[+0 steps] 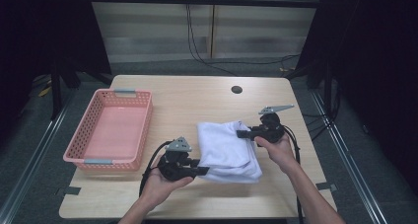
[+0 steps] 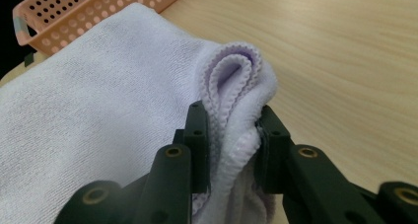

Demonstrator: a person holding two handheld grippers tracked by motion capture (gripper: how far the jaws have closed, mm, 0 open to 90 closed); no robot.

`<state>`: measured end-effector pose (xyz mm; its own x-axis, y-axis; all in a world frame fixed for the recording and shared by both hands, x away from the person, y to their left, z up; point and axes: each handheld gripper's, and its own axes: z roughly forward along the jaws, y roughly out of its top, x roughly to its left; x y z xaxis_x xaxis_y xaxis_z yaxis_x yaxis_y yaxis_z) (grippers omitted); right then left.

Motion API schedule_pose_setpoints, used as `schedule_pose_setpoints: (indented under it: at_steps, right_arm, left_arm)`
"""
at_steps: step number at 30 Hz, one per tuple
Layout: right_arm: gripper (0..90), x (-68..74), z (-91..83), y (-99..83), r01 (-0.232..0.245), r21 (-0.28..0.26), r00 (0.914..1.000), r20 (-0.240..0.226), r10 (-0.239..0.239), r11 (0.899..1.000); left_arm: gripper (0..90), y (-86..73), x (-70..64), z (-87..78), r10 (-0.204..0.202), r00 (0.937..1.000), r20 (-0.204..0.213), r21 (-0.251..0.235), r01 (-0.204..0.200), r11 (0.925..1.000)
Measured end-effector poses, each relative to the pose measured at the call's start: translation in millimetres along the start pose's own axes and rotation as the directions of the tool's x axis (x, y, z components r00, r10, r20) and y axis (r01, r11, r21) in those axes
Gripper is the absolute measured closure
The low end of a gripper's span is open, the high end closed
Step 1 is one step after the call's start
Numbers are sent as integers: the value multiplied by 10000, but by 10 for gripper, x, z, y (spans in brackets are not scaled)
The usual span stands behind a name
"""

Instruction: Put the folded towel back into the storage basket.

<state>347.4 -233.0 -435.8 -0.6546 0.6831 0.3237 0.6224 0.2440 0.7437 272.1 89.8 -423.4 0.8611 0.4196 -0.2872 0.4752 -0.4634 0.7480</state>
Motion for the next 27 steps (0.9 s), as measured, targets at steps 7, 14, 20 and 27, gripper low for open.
schedule_pose_setpoints:
  at_steps: [7, 14, 20, 27]
  right_arm:
    - [721, -9, -96, 193, 29, -346, 10000, 10, -28, 9994]
    - [721, -22, -182, 378, 127, -523, 9999, 97, -122, 9986]
    - [722, -30, -186, 508, 219, -656, 9998, 20, -218, 9976]
    - [721, -2, -109, 632, 221, -691, 9996, -156, -232, 9974]
  left_arm:
    - [674, 203, 7, -95, 130, 9999, -20, -348, -130, 9993]
    - [674, 357, 41, -164, 200, 9998, -78, -563, -204, 9982]
    - [673, 430, 82, -241, 238, 9997, -114, -743, -246, 9969]
    - [675, 402, 175, -355, -8, 9996, -297, -944, -20, 9955]
